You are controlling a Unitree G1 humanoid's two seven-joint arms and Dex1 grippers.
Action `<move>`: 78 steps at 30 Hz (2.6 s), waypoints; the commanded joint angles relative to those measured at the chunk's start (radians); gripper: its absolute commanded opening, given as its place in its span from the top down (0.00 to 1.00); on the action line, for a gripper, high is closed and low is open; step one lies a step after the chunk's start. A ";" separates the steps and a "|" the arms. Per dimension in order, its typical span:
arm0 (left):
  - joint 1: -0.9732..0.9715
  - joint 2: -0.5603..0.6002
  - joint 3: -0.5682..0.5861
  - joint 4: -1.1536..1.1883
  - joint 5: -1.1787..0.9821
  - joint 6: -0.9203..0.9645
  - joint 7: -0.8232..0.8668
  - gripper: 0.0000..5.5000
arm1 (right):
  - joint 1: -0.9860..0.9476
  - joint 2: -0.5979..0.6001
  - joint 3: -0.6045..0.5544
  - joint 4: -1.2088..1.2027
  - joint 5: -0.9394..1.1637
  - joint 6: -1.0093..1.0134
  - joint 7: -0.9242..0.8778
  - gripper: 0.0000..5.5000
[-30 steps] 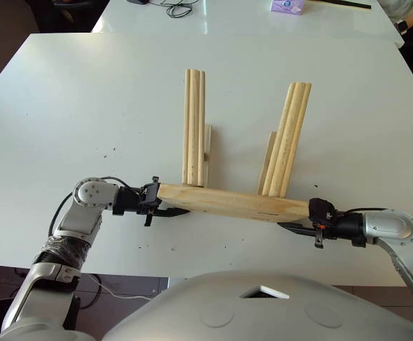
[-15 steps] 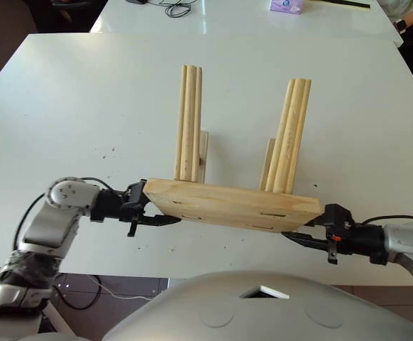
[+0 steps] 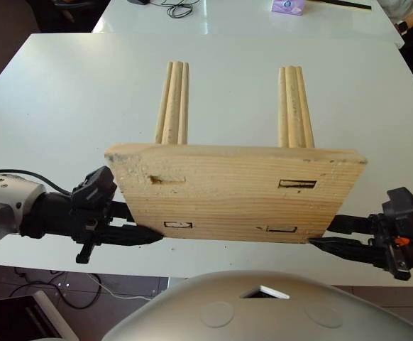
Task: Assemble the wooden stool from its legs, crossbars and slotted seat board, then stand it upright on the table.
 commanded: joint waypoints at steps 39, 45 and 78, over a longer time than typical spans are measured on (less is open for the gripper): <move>1.079 0.995 0.757 0.765 -0.774 0.154 0.085 0.39 | -0.276 -0.160 0.073 0.474 0.634 0.337 -0.296 0.38; 0.902 0.821 0.492 0.481 -0.649 -0.126 -0.082 0.39 | -0.095 0.008 -0.004 0.264 0.634 0.213 -0.375 0.38; -0.705 -1.002 -0.388 1.424 0.915 -1.242 1.058 0.39 | -0.895 0.790 0.624 1.214 -1.111 -0.940 -0.782 0.38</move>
